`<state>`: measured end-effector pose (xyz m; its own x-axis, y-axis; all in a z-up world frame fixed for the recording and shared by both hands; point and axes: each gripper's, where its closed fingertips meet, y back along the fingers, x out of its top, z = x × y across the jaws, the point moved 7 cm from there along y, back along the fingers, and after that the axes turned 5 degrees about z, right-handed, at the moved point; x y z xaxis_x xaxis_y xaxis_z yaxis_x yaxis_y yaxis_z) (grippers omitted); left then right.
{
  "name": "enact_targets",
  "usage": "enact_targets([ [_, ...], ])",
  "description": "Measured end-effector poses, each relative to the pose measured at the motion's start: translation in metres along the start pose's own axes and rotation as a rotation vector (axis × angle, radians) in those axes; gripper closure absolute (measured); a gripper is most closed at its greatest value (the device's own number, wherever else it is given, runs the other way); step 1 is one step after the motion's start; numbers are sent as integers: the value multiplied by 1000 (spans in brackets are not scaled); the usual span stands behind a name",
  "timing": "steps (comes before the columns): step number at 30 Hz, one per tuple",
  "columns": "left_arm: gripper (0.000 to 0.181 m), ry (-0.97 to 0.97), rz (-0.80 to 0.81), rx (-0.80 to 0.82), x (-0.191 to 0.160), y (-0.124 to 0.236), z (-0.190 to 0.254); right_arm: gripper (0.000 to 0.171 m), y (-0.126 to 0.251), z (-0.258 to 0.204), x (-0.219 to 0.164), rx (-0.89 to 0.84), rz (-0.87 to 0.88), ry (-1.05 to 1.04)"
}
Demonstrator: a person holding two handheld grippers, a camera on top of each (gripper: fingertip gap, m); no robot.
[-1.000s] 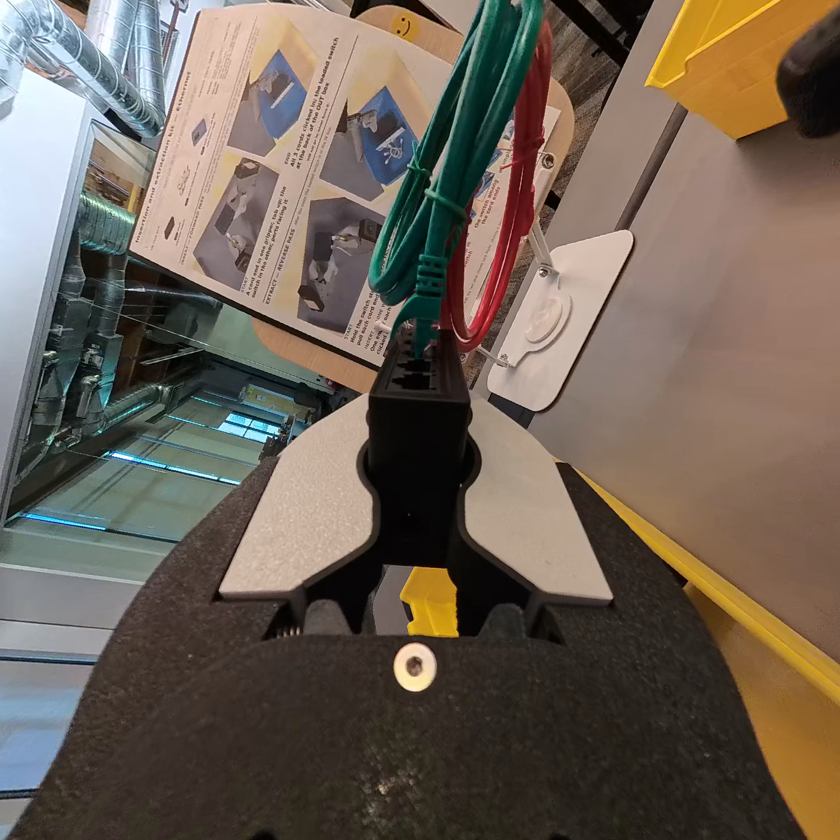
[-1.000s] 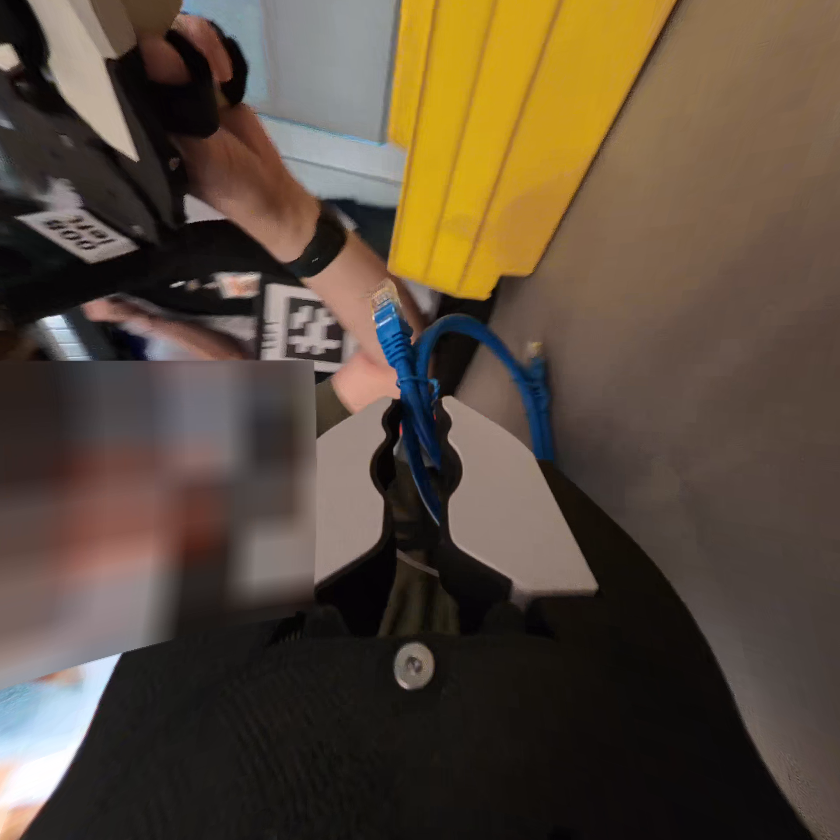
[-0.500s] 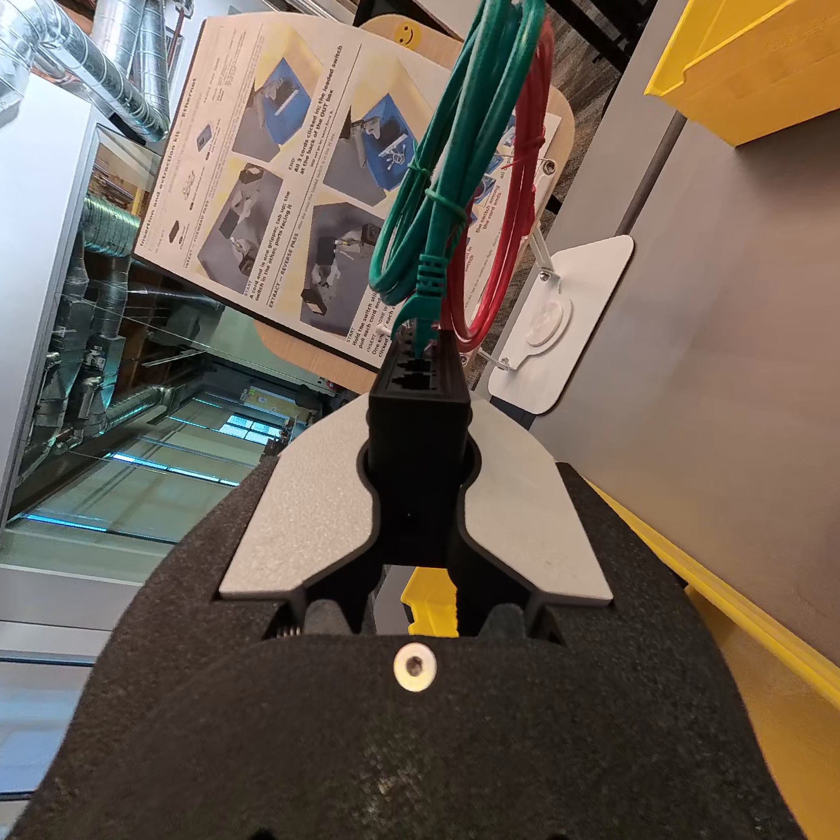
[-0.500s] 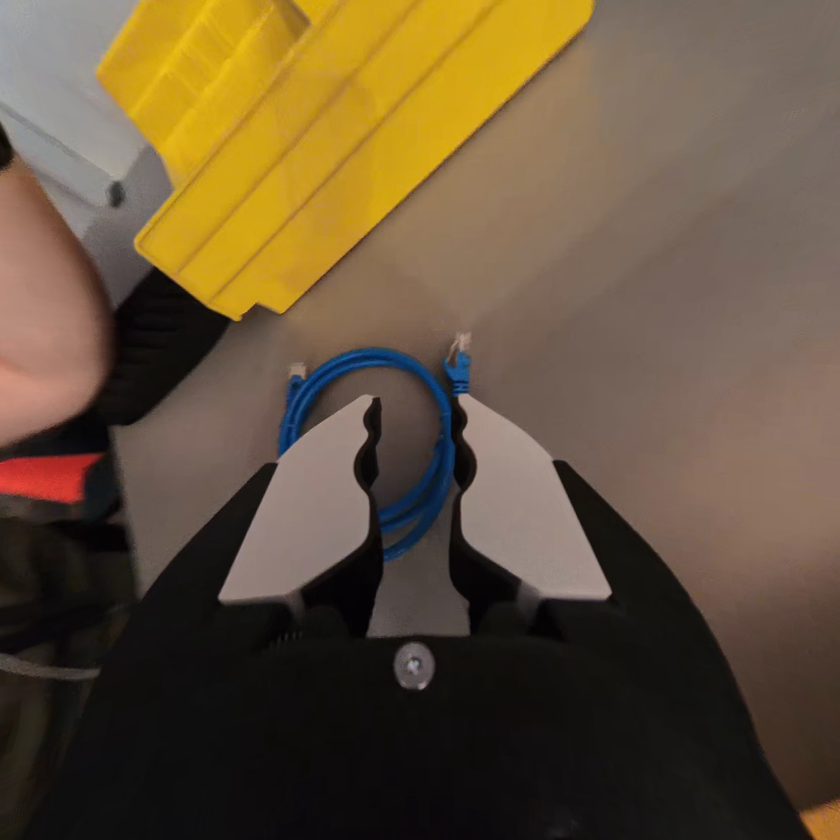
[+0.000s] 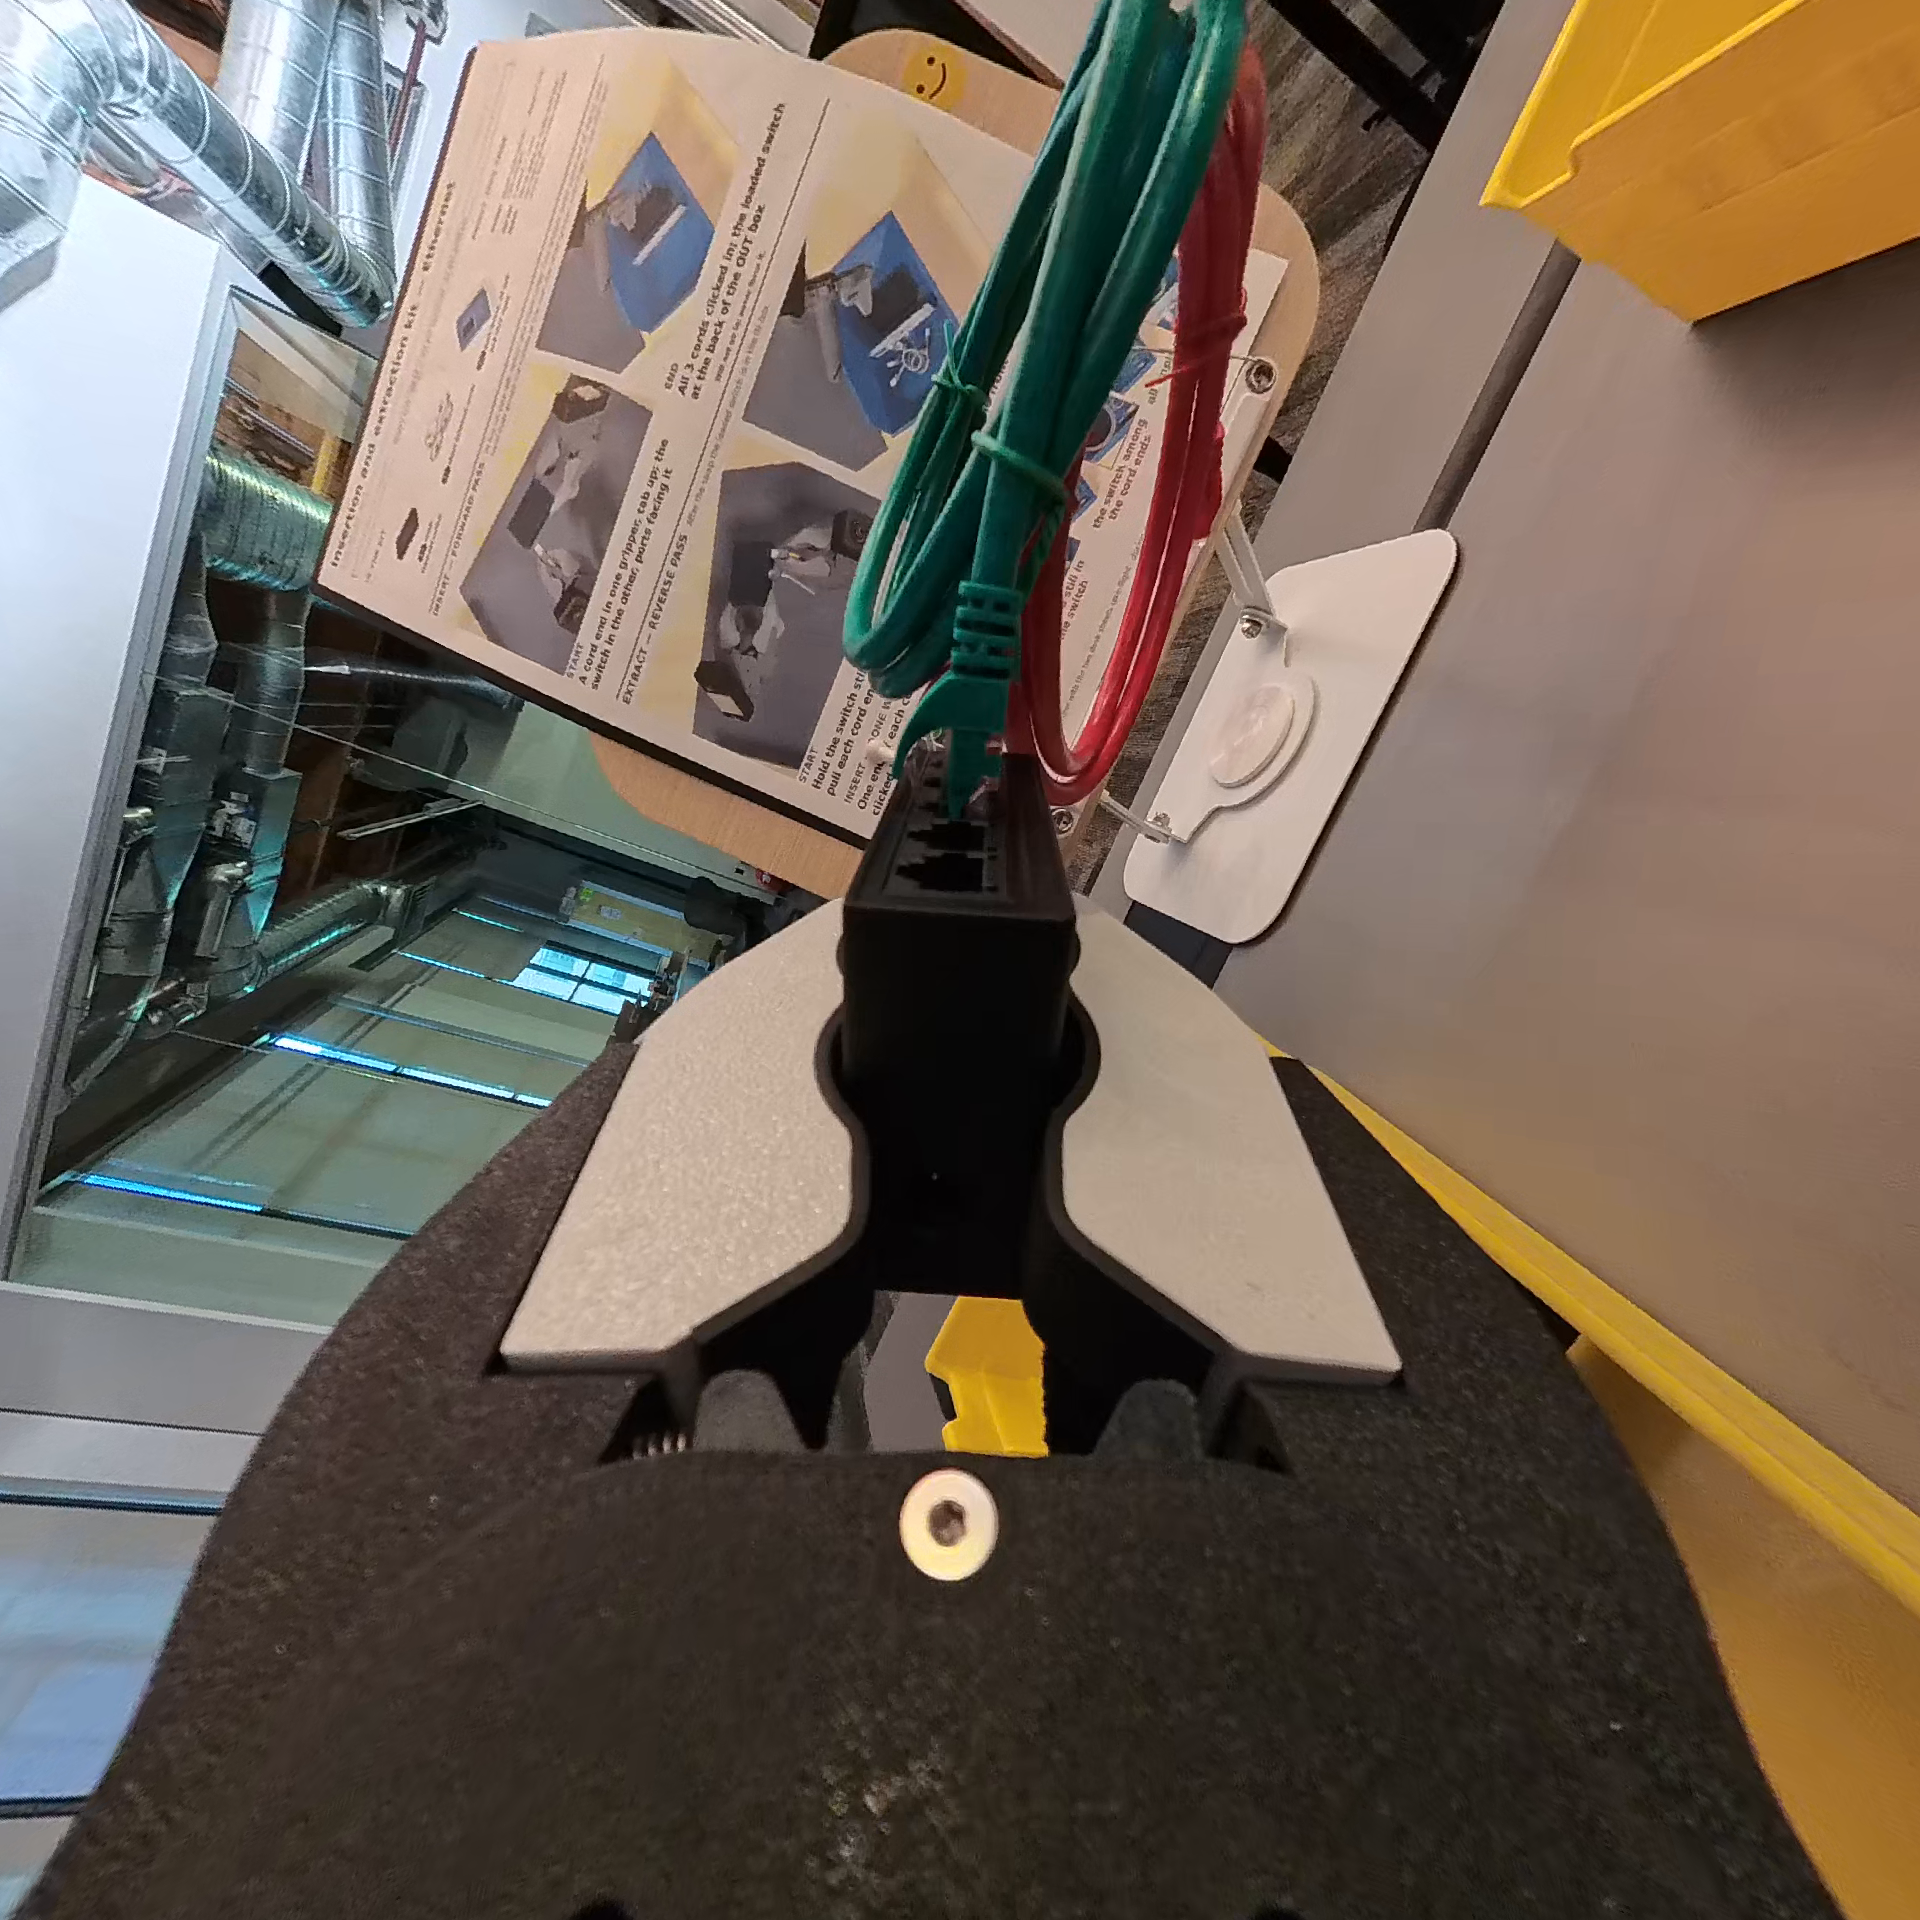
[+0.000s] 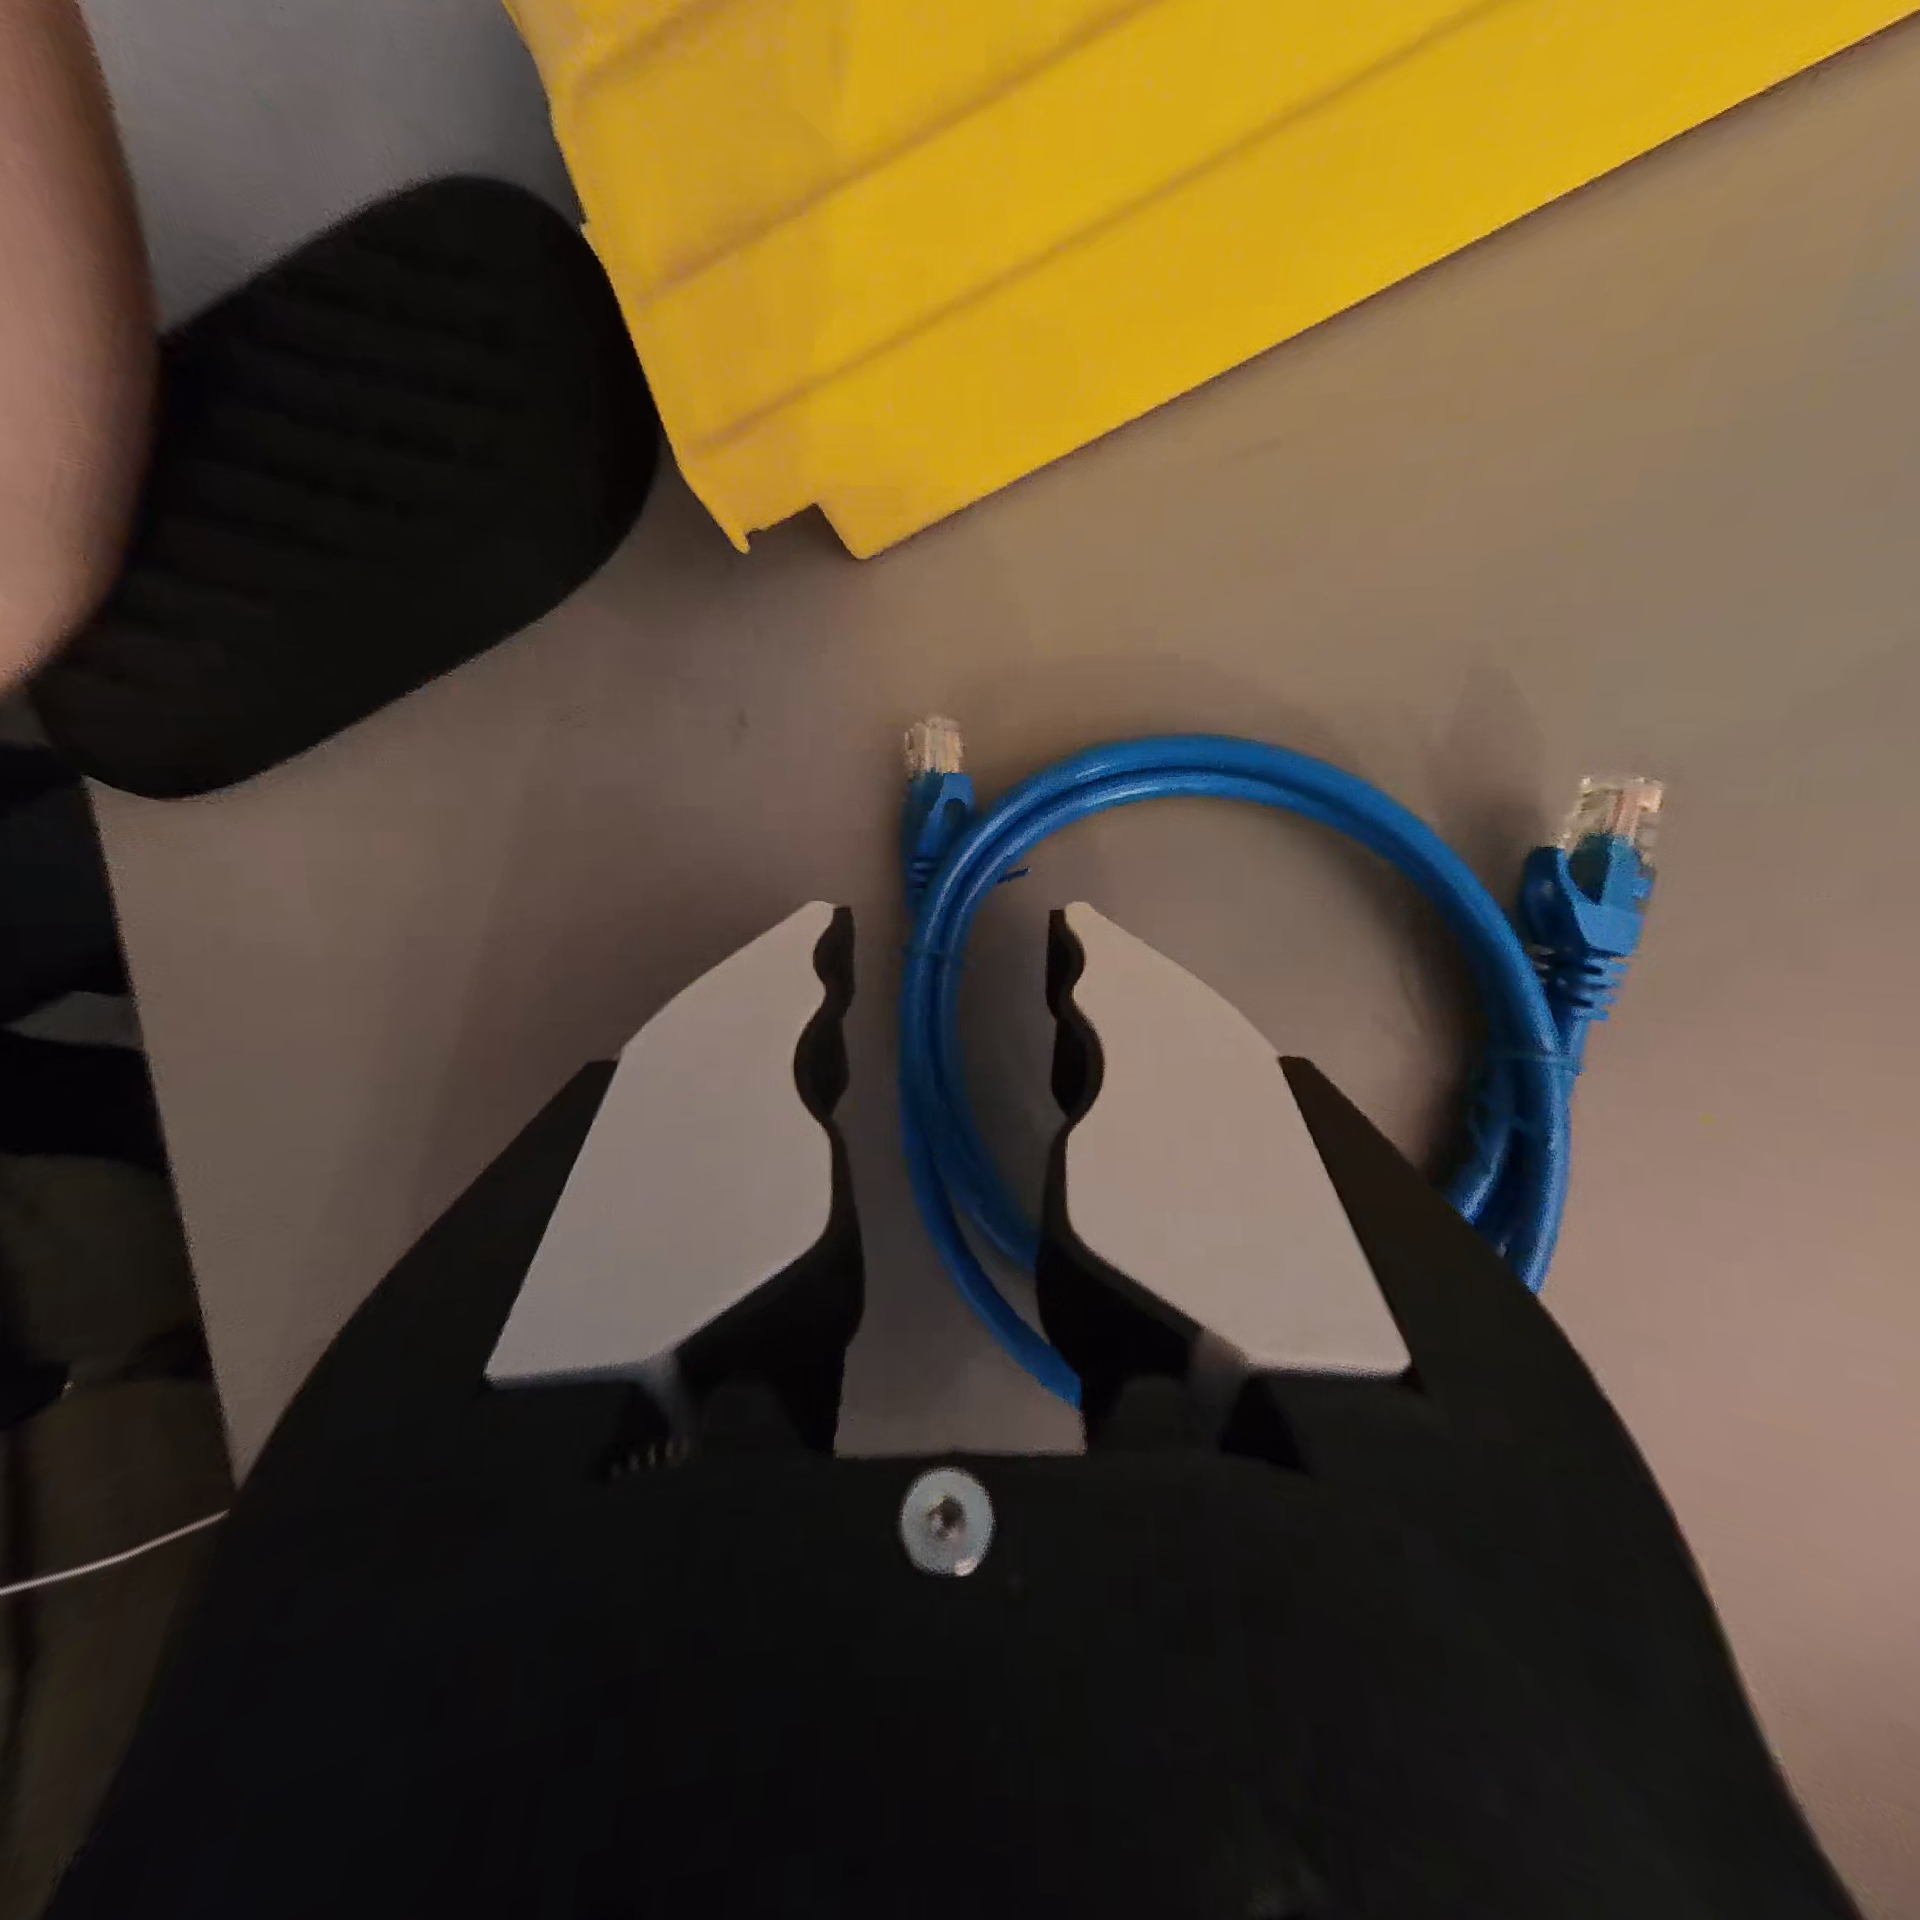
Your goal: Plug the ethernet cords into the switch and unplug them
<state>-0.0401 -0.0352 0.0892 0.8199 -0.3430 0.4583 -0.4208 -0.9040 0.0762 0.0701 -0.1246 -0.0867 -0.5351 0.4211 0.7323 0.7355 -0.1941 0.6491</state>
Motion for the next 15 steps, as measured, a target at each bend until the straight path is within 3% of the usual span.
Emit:
enact_targets([
  [4, 151, 2, -2, 2, -1, 0, -1, 135, -13, -1, -3, -8, -70, 33],
  [8, 151, 7, -1, 4, -2, 1, -2, 150, -20, 0, -3, -19, -36, 14],
  [11, 151, 8, 1, 5, -1, 1, -3, 151, -21, 4, -4, 21, 10, -31],
  [15, 151, 7, 2, 5, -1, 1, -3, 151, -22, -1, -5, -17, 14, 58],
])
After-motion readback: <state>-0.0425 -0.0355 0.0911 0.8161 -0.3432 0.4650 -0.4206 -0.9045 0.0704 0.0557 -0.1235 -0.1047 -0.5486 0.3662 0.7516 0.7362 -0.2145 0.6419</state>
